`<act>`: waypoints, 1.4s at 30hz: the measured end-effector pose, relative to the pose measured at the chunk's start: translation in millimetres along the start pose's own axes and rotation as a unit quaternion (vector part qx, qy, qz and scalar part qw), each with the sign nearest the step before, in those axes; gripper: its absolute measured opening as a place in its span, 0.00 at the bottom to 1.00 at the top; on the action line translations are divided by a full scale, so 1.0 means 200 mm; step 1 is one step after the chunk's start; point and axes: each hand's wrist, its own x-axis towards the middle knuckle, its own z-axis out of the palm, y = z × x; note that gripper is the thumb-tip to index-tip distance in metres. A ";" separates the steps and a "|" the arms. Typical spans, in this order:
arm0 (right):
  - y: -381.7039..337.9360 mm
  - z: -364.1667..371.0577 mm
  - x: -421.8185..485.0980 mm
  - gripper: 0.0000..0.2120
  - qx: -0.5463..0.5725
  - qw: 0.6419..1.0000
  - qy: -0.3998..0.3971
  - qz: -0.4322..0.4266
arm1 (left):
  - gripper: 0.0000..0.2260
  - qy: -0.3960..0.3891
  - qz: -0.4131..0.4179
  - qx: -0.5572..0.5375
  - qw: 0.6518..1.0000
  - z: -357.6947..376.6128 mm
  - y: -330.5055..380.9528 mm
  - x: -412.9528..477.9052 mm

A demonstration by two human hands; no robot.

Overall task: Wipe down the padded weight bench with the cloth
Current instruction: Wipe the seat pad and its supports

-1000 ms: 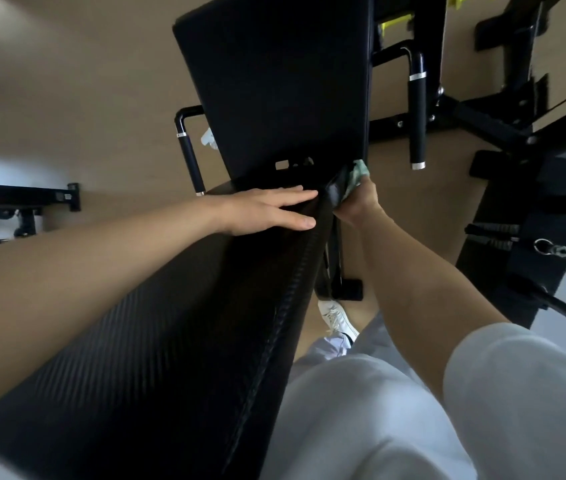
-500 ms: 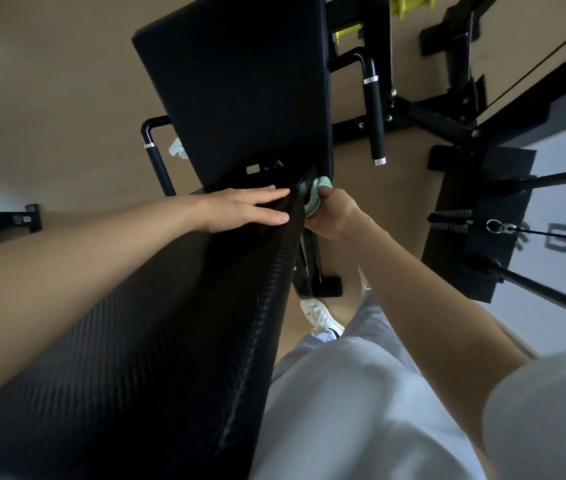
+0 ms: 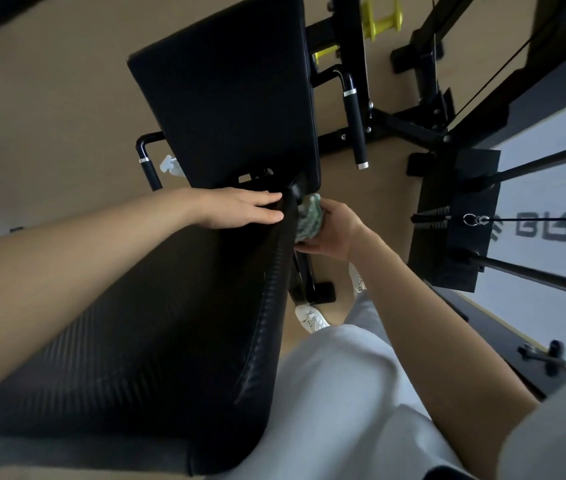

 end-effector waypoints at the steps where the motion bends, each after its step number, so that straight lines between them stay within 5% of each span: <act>1: -0.01 0.02 0.03 0.27 0.002 1.000 0.012 -0.007 | 0.29 -0.001 0.002 0.001 1.000 0.00 0.01 -0.02; 8: -0.17 0.24 -0.04 0.15 -0.220 0.963 0.107 -0.113 | 0.30 -0.010 0.032 0.018 0.999 0.01 -0.02 -0.07; 13: -0.45 0.31 -0.07 0.13 -0.278 0.942 0.072 -0.176 | 0.31 -0.021 0.040 0.011 0.999 0.00 -0.03 -0.07; 18: -0.59 0.44 -0.04 0.13 -0.370 0.919 0.003 -0.135 | 0.32 -0.025 0.049 -0.004 0.998 0.00 -0.06 -0.07; 22: -0.43 0.45 -0.02 0.14 -0.502 0.859 -0.032 -0.094 | 0.32 -0.022 0.048 -0.008 0.999 0.00 -0.06 -0.08; 36: -0.67 0.37 -0.10 0.17 -0.472 0.873 -0.056 -0.109 | 0.31 -0.021 0.052 -0.022 0.998 0.01 -0.07 -0.08; 42: -0.37 0.53 -0.02 0.17 -0.601 0.794 -0.021 -0.090 | 0.29 -0.011 0.053 -0.017 0.998 0.03 -0.06 -0.11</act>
